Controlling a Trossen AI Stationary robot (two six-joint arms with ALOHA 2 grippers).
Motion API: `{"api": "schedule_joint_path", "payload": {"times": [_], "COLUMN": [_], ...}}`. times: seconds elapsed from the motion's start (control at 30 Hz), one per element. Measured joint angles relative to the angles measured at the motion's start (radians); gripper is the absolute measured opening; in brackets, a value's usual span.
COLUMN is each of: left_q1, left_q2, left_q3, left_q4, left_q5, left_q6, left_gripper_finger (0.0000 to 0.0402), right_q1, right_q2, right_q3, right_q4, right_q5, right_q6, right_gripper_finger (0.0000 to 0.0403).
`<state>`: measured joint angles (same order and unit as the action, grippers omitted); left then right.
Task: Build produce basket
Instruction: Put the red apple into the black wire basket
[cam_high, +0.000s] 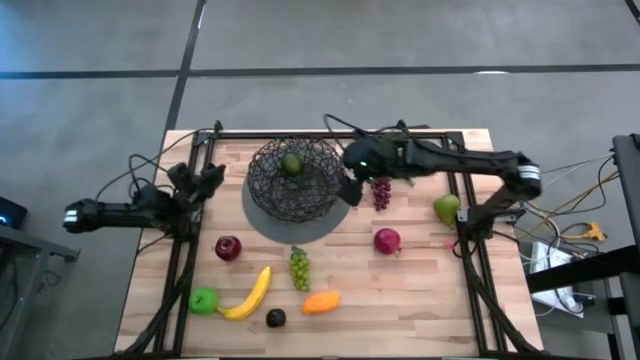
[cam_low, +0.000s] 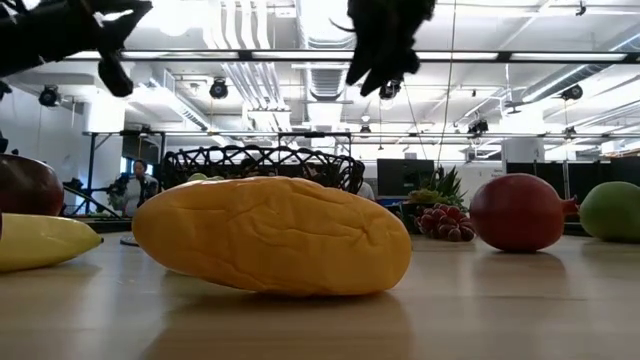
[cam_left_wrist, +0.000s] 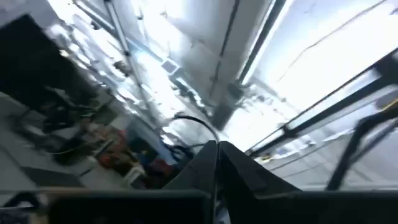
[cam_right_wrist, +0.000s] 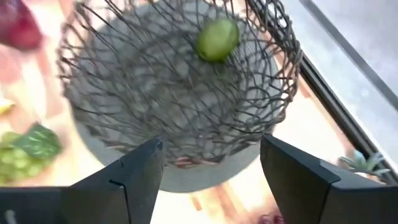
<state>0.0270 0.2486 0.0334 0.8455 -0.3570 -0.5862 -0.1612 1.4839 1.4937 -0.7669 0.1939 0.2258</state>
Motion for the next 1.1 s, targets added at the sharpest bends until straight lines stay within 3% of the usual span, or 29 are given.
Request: {"api": "schedule_joint_path", "payload": {"times": [0.13,0.4,0.53,0.63,0.77,0.93,1.1], "left_q1": [-0.001,-0.002,-0.001,-0.004,-0.029,-0.059,-0.083], "left_q2": [0.033,0.239,0.377,0.478,0.618,0.779,0.897], "left_q3": [0.127,0.606,0.823,0.946,1.024,1.007,0.985], "left_q4": [-0.203,-1.286,-1.63,-1.821,-2.0,-2.156,-2.17], "left_q5": [0.01,0.023,0.143,0.273,0.415,0.55,0.622], "left_q6": [0.026,-0.202,-0.328,-0.418,-0.541,-0.801,-0.826], "left_gripper_finger": [0.0002,0.0002,0.0002,0.0002,0.0002,0.0002,0.0017], "right_q1": [0.009,0.009,0.009,0.009,0.008,0.008,0.008], "right_q2": [-0.106,-0.247,-0.29,-0.308,-0.318,-0.324,-0.332], "right_q3": [-0.144,-0.286,-0.324,-0.352,-0.39,-0.439,-0.476], "right_q4": [0.123,0.165,0.167,0.173,0.189,0.208,0.219], "right_q5": [0.009,0.009,0.009,0.01,0.01,0.01,0.01], "right_q6": [0.036,0.066,0.056,0.032,-0.019,-0.069,-0.116], "right_gripper_finger": [0.0238,0.0237,0.0235,0.0235,0.0235,0.0235,0.0235]}}
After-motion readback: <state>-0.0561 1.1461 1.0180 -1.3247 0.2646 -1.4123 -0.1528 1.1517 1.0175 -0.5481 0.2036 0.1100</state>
